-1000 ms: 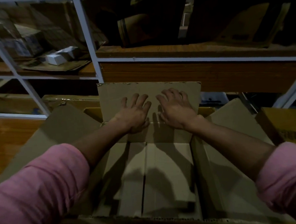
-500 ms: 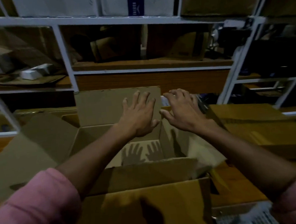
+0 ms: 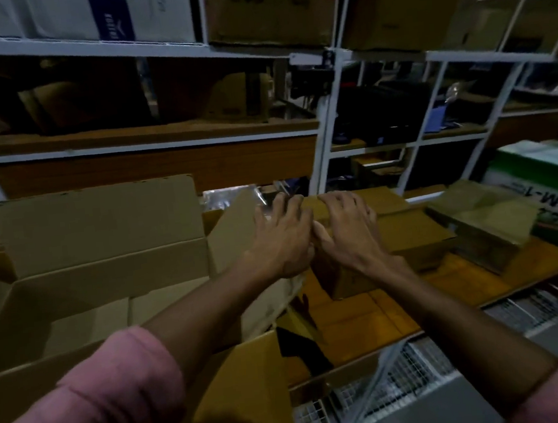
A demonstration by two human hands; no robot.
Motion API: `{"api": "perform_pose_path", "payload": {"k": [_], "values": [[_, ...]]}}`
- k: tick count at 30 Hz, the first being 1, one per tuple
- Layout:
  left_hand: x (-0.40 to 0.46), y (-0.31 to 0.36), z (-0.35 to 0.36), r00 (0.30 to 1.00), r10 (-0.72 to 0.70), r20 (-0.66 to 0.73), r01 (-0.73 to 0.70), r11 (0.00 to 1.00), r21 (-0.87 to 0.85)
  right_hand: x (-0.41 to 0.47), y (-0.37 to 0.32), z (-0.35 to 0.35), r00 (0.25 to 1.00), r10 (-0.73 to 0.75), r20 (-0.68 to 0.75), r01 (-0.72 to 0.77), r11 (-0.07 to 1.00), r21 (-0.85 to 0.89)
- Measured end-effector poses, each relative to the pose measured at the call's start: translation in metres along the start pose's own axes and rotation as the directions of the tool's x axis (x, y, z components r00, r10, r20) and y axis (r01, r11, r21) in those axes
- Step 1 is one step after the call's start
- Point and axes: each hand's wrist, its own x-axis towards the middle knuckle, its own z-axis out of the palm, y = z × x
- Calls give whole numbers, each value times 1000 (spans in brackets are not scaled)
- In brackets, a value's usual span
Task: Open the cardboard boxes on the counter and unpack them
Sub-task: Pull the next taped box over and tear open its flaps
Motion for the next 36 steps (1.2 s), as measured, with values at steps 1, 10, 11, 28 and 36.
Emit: {"api": "perform_pose_path", "payload": {"k": [1, 10, 11, 28, 36], "values": [[16, 12, 6, 1000, 7, 17, -7, 1000, -4, 2, 18, 2, 1000, 23, 7, -22, 1000, -9], [169, 96, 106, 969, -111, 221, 126, 991, -55, 37, 212, 47, 948, 226, 223, -237, 971, 22], [182, 102, 123, 966, -135, 222, 151, 987, -54, 41, 233, 56, 935, 231, 270, -248, 968, 30], [198, 87, 295, 914, -119, 389, 147, 988, -43, 24, 376, 173, 759, 185, 624, -139, 983, -123], [157, 90, 265, 918, -273, 289, 312, 945, -101, -18, 329, 149, 805, 153, 573, -81, 985, -150]]}}
